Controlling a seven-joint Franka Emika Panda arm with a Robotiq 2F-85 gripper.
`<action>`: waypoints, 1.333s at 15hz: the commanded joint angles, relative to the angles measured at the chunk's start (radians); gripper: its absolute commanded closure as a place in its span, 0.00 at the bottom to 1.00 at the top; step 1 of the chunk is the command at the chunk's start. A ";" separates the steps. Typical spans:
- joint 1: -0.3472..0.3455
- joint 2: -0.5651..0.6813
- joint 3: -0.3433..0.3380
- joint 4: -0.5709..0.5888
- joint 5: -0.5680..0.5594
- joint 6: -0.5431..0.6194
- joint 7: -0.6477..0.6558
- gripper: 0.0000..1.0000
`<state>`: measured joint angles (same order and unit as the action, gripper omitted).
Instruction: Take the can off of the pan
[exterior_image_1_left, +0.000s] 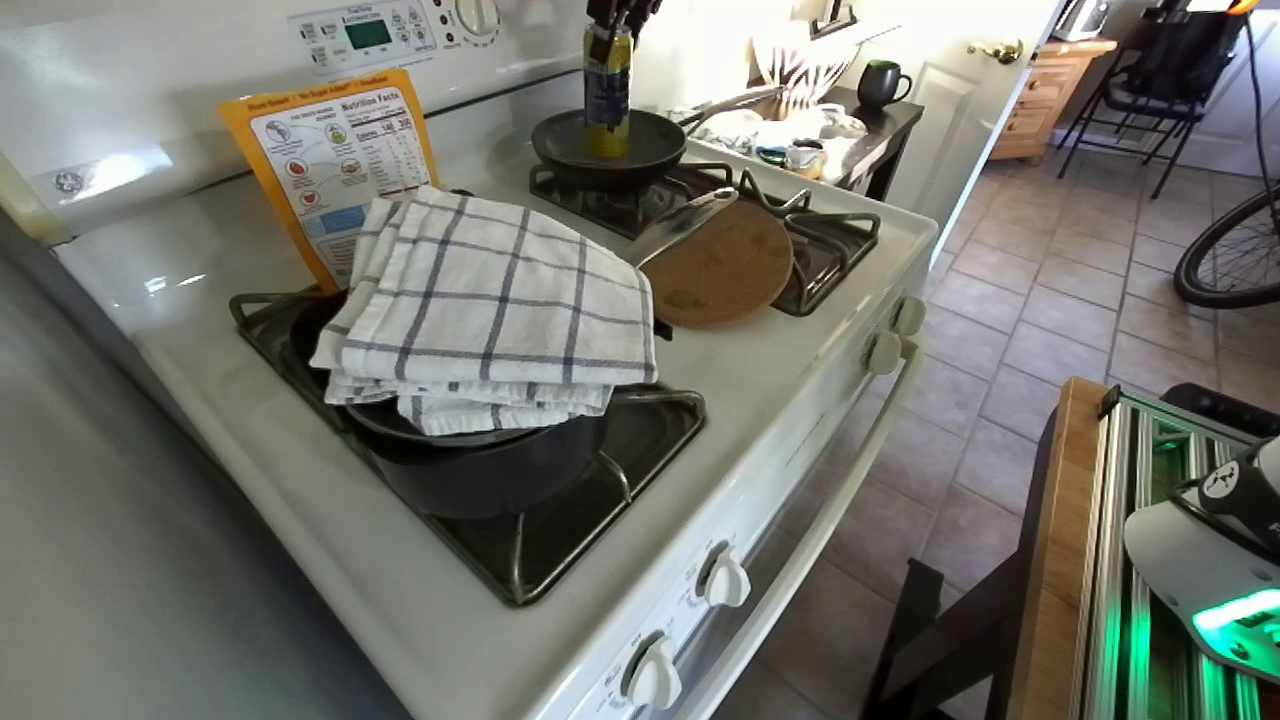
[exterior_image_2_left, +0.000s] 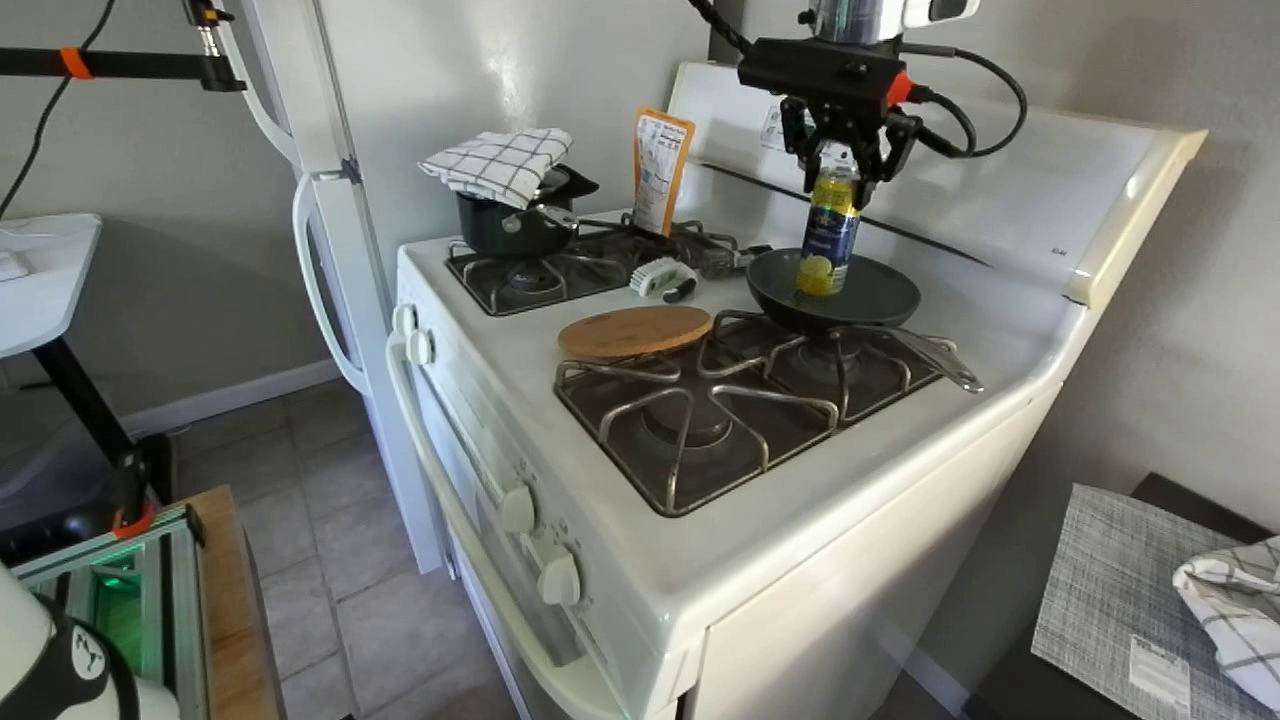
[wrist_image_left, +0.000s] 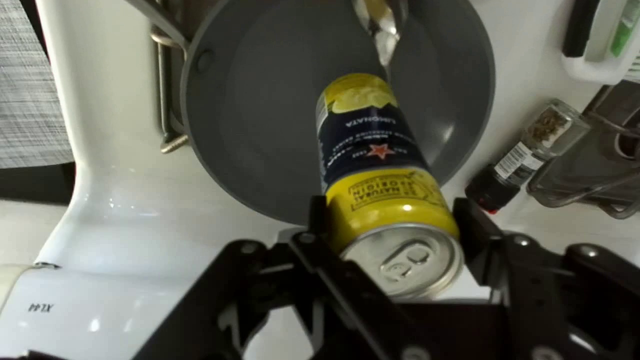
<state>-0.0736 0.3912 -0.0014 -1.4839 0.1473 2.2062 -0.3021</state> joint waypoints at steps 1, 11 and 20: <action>-0.001 -0.066 0.023 0.006 -0.017 -0.017 -0.021 0.62; 0.031 -0.128 0.096 0.023 0.033 -0.085 -0.140 0.62; 0.056 -0.145 0.126 -0.102 0.035 -0.053 -0.165 0.62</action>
<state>-0.0107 0.2790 0.1270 -1.5211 0.1549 2.1372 -0.4506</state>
